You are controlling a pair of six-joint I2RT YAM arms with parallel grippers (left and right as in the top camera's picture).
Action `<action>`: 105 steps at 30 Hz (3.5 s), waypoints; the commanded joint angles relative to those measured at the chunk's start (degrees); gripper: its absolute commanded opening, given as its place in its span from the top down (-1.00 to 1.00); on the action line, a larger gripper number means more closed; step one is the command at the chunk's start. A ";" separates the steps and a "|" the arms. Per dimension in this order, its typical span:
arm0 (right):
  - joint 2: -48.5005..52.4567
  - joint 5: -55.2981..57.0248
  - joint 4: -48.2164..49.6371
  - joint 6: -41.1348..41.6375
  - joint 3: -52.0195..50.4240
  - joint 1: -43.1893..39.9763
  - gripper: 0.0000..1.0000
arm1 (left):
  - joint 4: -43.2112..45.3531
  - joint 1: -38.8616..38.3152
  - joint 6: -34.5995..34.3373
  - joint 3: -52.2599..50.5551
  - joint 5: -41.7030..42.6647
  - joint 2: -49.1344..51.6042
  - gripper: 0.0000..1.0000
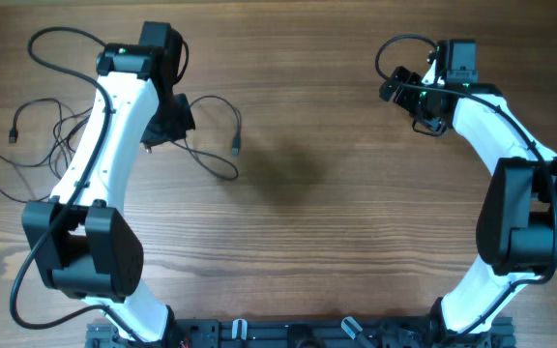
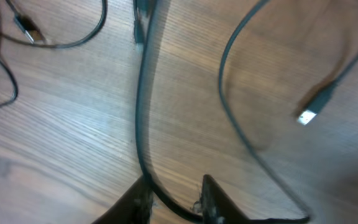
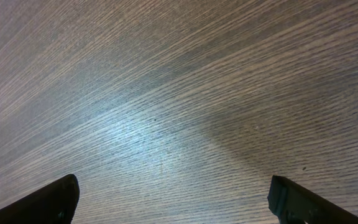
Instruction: Untangle cables
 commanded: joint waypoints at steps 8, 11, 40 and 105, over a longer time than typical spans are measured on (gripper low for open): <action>1.18 0.98 0.15 -0.61 0.42 0.28 -0.99 | -2.69 0.52 -2.19 -8.00 -8.22 0.35 -0.05; 1.18 0.98 0.17 -0.61 0.42 0.28 -1.00 | -4.72 0.52 -4.98 -11.58 -10.23 0.35 -0.91; 1.18 0.96 0.35 -0.61 0.42 0.28 -1.00 | 18.91 21.46 -7.21 -18.58 13.73 -18.45 -1.00; -44.24 8.83 -8.11 -0.81 0.02 0.39 -0.99 | 18.91 21.46 -7.21 -18.58 13.73 -18.45 -1.00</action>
